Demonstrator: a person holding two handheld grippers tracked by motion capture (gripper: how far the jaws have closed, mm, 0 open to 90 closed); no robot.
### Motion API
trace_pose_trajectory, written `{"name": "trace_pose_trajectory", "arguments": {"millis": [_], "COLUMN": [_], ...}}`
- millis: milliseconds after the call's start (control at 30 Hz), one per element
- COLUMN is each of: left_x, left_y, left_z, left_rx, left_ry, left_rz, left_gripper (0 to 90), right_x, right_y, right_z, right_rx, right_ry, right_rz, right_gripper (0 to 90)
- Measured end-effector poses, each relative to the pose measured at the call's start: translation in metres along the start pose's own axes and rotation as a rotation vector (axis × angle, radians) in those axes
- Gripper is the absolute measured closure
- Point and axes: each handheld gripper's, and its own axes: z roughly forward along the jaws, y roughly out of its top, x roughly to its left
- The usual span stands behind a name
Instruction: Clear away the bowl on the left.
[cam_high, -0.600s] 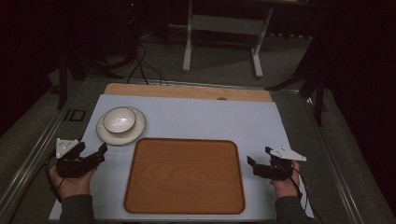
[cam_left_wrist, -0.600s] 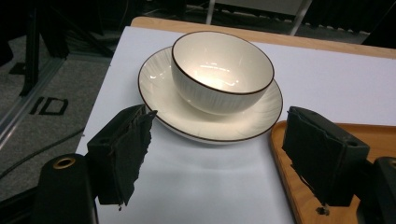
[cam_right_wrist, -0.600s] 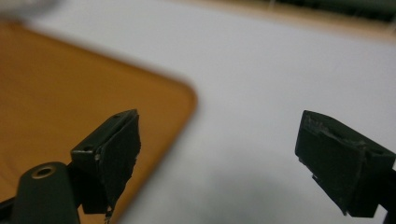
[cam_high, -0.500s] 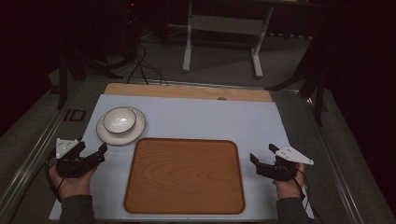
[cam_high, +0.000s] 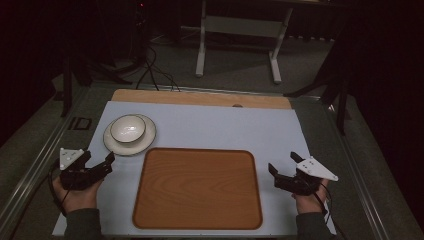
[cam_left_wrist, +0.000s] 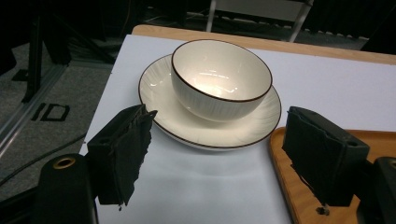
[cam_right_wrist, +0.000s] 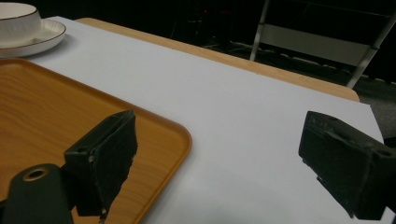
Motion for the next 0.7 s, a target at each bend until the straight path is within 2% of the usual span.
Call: {"name": "trace_pose_trajectory", "arguments": {"millis": [300,433,700], "left_x": [0.004,0.006,0.008], "left_y": [0.0,0.004,0.017], "left_z": [0.0,0.003,0.004], "left_rx": [0.011,0.013,0.009], "left_ry": [0.004,-0.025,-0.046], "left_rz": [-0.016,-0.018,0.001], "left_gripper": [23.6,23.5,23.4], "right_x": [0.003,0.002,0.004], "right_y": [0.001,0.0,0.0], "right_z": [-0.001,-0.002,-0.002], "right_rx": [-0.015,-0.006,0.001], "right_ry": [-0.018,-0.036,-0.049], "right_rz": [-0.031,-0.034,-0.041], "right_gripper": [11.1,11.1,11.1]}}
